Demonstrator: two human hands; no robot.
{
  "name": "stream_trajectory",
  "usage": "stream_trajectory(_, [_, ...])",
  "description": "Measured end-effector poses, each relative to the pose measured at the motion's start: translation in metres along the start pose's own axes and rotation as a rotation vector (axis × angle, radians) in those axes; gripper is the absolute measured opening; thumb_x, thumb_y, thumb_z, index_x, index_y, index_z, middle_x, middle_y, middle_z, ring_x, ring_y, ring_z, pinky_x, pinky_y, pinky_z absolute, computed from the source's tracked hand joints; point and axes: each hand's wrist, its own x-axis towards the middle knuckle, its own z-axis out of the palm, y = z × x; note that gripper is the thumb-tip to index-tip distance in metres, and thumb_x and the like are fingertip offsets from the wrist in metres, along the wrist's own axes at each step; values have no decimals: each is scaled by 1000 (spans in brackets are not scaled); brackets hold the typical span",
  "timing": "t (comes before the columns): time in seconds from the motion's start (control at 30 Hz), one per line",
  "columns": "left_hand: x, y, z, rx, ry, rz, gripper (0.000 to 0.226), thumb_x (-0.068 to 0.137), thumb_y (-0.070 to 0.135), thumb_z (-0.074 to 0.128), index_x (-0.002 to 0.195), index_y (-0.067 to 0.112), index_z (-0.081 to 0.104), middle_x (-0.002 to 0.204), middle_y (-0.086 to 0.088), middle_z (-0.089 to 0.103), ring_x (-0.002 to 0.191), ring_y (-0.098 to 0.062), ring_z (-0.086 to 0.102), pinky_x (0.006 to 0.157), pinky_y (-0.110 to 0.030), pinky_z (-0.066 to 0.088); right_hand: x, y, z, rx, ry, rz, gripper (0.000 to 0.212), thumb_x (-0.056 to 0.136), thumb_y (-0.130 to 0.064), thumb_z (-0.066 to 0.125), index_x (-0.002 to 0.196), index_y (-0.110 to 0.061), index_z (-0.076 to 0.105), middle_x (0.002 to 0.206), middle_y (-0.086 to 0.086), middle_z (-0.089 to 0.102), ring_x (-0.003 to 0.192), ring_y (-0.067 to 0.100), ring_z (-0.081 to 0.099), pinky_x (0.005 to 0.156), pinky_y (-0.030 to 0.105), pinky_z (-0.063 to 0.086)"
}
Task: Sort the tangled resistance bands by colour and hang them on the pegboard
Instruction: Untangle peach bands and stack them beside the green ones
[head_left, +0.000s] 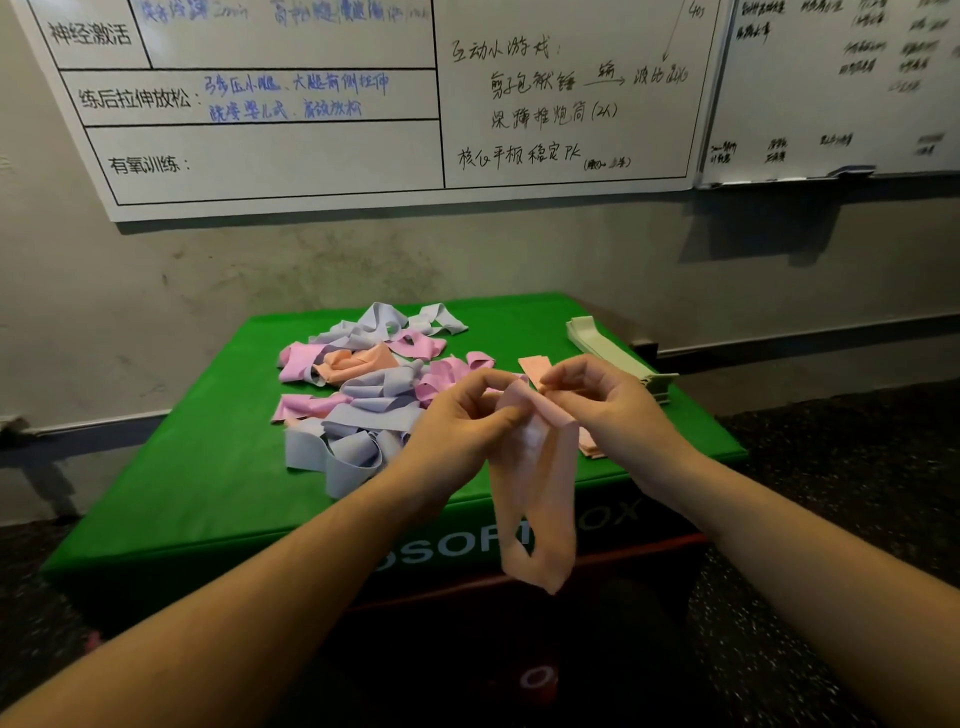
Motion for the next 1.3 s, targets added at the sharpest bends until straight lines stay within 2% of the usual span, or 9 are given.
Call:
stream_trajectory(0.13, [1,-3,3,-145,114,-33,19,92,12,65,110,19,60,99,-8,75,90,-19,69,73,-30,53,-8,1,2,173,32,6,12,98,-6,54,101,-10,65,86,1,70,81,13,66,71,31,53])
stream_trajectory(0.27, [1,-3,5,-192,144,-13,21,94,11,63,111,21,57,98,-8,75,90,-19,69,78,-35,53,-14,2,4,129,-44,-8,21,98,-18,57,113,-12,70,103,11,73,88,17,68,73,29,54])
stream_trajectory(0.4, [-1,-3,6,-208,123,-11,25,95,8,61,117,17,54,99,-9,76,89,-19,70,76,-33,54,-11,3,5,103,4,21,12,94,-17,64,98,-19,75,86,-2,73,79,9,66,68,23,53])
stream_trajectory(0.57, [1,-9,4,-109,139,14,26,94,12,63,116,19,51,103,-10,76,99,-27,71,89,-45,54,-11,3,4,73,32,-4,10,93,-12,65,99,-10,74,91,9,72,85,12,66,79,35,56])
stream_trajectory(0.73, [3,-15,6,-21,126,-9,39,95,17,63,130,24,47,104,-6,76,99,-20,72,85,-37,58,-13,3,4,144,25,1,15,93,-2,62,105,-7,70,101,11,74,88,14,68,73,25,57])
stream_trajectory(0.9, [8,-22,12,69,117,-32,13,95,23,64,105,16,67,100,-5,73,90,-17,69,68,-27,56,-9,5,-2,148,59,2,14,94,-5,61,103,-8,71,94,9,73,86,13,67,70,24,56])
stream_trajectory(1.13, [16,-34,22,33,96,22,10,96,27,60,104,21,64,108,-13,68,102,-22,65,90,-41,53,1,12,-6,206,91,2,14,95,-7,60,94,-15,72,88,-3,73,89,15,65,77,34,53])
stream_trajectory(1.2, [20,-34,29,-53,103,-23,15,92,31,62,106,26,64,112,-13,68,107,-27,65,92,-46,52,4,13,-8,227,113,1,16,94,-7,61,92,-17,73,87,-3,74,88,15,65,81,36,54])
stream_trajectory(1.3, [28,-32,39,-114,118,-114,23,96,29,62,116,20,62,111,-11,69,102,-27,67,83,-40,55,11,18,-14,263,111,68,15,93,-12,64,88,-21,76,91,2,72,90,21,62,81,42,49])
